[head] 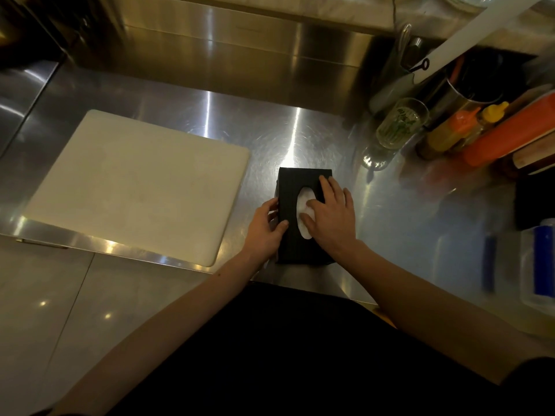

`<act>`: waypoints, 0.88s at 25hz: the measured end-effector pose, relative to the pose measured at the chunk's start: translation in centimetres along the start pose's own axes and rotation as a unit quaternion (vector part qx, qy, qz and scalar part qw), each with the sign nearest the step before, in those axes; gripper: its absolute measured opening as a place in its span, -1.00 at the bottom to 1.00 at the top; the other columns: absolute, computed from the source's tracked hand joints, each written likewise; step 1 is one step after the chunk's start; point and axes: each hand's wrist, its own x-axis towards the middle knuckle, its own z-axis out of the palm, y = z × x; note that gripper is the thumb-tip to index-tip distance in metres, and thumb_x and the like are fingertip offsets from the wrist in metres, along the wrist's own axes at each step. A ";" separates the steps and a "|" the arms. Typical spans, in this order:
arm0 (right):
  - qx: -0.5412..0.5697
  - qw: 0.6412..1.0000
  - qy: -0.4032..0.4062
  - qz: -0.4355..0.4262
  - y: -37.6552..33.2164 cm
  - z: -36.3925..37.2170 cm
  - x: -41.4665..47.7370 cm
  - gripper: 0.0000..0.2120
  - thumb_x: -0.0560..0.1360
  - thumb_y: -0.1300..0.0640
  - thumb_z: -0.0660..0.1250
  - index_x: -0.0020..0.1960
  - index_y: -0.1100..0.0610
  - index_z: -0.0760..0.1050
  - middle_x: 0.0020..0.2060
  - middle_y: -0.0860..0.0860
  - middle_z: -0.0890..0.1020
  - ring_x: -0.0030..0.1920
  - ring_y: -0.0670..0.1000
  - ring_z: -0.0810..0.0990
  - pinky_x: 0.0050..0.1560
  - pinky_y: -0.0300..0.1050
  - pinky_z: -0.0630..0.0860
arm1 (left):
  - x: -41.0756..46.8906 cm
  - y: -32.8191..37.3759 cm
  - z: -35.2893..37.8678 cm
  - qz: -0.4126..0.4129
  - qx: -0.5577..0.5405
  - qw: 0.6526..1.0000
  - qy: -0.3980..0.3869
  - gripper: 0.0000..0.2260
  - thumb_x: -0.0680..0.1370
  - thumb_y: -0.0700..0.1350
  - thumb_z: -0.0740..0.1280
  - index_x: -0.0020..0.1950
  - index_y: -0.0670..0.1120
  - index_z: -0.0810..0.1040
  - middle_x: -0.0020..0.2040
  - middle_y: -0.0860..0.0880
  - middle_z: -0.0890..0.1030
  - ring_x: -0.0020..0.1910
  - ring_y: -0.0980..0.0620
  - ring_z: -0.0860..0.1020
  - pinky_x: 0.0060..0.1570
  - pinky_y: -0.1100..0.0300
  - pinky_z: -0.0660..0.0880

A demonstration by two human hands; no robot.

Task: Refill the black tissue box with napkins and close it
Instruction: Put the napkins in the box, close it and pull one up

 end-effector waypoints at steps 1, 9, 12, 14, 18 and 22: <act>-0.018 1.000 -0.008 -0.013 0.1 -0.2 0.0 -0.69 0.47 -0.12 0.36 0.02 0.10 0.64 0.48 0.20 0.28 0.51 0.20 0.16 0.44 0.25 0.10 | 0.0 -0.1 0.0 0.001 -0.003 1.000 0.000 -0.52 0.54 -0.27 0.32 0.45 -0.08 0.33 0.36 -0.07 0.44 0.25 0.11 0.44 0.07 0.48 0.41; -0.128 0.987 -0.093 0.003 -1.2 -0.1 1.7 -0.82 0.46 0.00 0.37 0.00 0.03 0.66 0.56 0.15 0.04 0.56 0.18 -0.10 0.48 0.25 -0.13 | 0.2 -0.3 0.2 0.008 -0.013 1.000 0.000 -0.52 0.55 -0.30 0.30 0.45 -0.08 0.33 0.36 -0.08 0.43 0.28 0.08 0.45 0.10 0.49 0.43; -0.119 0.989 -0.085 0.018 -1.5 0.2 1.7 -0.83 0.46 0.06 0.38 0.01 0.05 0.65 0.57 0.13 0.04 0.55 0.18 -0.04 0.48 0.24 -0.07 | 0.1 -0.3 0.1 0.006 -0.015 1.000 0.000 -0.52 0.55 -0.30 0.30 0.45 -0.09 0.32 0.37 -0.08 0.42 0.29 0.07 0.44 0.11 0.51 0.41; -0.118 0.989 -0.089 0.023 -1.8 0.1 1.8 -0.74 0.48 0.07 0.36 0.14 0.08 0.61 0.57 0.14 0.02 0.55 0.19 -0.03 0.49 0.23 -0.05 | 0.0 -0.3 0.1 0.012 -0.019 1.000 -0.002 -0.52 0.55 -0.30 0.29 0.45 -0.11 0.31 0.37 -0.09 0.42 0.29 0.07 0.44 0.12 0.52 0.41; -0.116 0.988 -0.097 0.022 -1.9 -0.4 1.7 -0.64 0.51 0.06 0.33 0.28 0.10 0.52 0.57 0.14 -0.01 0.55 0.18 -0.05 0.49 0.20 -0.04 | -0.1 -0.2 0.1 0.017 -0.017 1.000 -0.006 -0.52 0.55 -0.30 0.29 0.46 -0.12 0.30 0.37 -0.09 0.41 0.28 0.08 0.43 0.10 0.53 0.40; -0.120 0.987 -0.108 0.014 -1.5 -0.5 1.7 -0.63 0.46 -0.05 0.38 0.22 0.07 0.56 0.57 0.12 -0.02 0.56 0.16 -0.06 0.49 0.21 -0.04 | -0.2 -0.3 0.1 0.017 -0.019 1.000 -0.008 -0.53 0.56 -0.29 0.28 0.46 -0.11 0.30 0.38 -0.09 0.38 0.30 0.06 0.44 0.11 0.51 0.41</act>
